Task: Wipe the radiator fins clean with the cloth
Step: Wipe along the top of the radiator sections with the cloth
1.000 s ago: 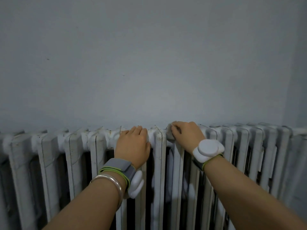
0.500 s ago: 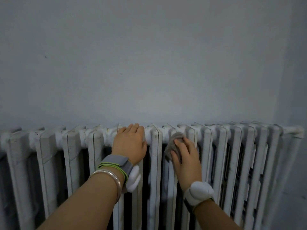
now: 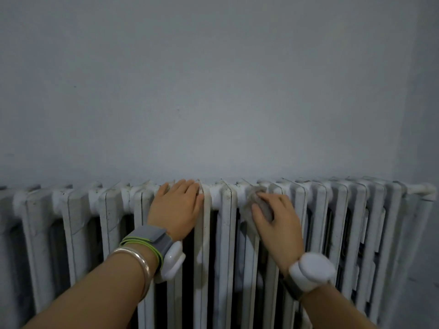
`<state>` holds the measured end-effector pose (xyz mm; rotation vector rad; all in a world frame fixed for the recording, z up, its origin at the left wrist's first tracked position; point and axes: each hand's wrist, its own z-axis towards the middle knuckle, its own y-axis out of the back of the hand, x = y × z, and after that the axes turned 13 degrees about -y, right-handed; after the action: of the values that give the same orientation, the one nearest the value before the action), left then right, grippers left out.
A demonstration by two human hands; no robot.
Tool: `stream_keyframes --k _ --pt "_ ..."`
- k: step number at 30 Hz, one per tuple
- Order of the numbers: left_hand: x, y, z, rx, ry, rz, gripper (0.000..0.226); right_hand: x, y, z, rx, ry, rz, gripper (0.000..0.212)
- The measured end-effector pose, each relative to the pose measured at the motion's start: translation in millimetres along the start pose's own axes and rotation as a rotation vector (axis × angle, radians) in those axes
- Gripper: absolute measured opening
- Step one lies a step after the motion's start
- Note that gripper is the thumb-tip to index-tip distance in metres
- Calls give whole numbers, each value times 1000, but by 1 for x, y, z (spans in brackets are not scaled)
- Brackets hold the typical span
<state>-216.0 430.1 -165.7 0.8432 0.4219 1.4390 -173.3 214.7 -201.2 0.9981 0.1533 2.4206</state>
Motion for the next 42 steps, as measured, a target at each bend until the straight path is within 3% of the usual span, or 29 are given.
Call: stream_keyframes --k 3,8,12,16,18,23,28,33,38,42 --pt "10 3 -2 -46 8 -18 74 28 -9 31 9 8 -3 22" --pt "24 5 -8 35 115 22 56 55 -38 77 125 12 -131 26" --pt "28 5 -12 -3 120 42 70 62 -61 103 200 -59 -220 31" --pt "28 0 -14 -36 110 100 56 65 -76 107 506 -127 -511 34" --pt "29 0 -14 -55 115 110 52 65 -82 104 578 -151 -532 35" --pt "28 0 -16 -29 109 41 64 67 -82 98 518 -134 -552 35" --pt "26 -2 -15 -57 113 74 53 63 -75 88 434 -68 -559 34" --pt "28 -2 -15 -50 101 44 61 53 -70 64 255 28 -577 29" --pt "29 -4 -15 -57 109 45 62 36 -69 28 -43 205 -340 25" --pt "28 -2 -14 -61 102 44 74 22 -67 9 -85 226 -223 29"
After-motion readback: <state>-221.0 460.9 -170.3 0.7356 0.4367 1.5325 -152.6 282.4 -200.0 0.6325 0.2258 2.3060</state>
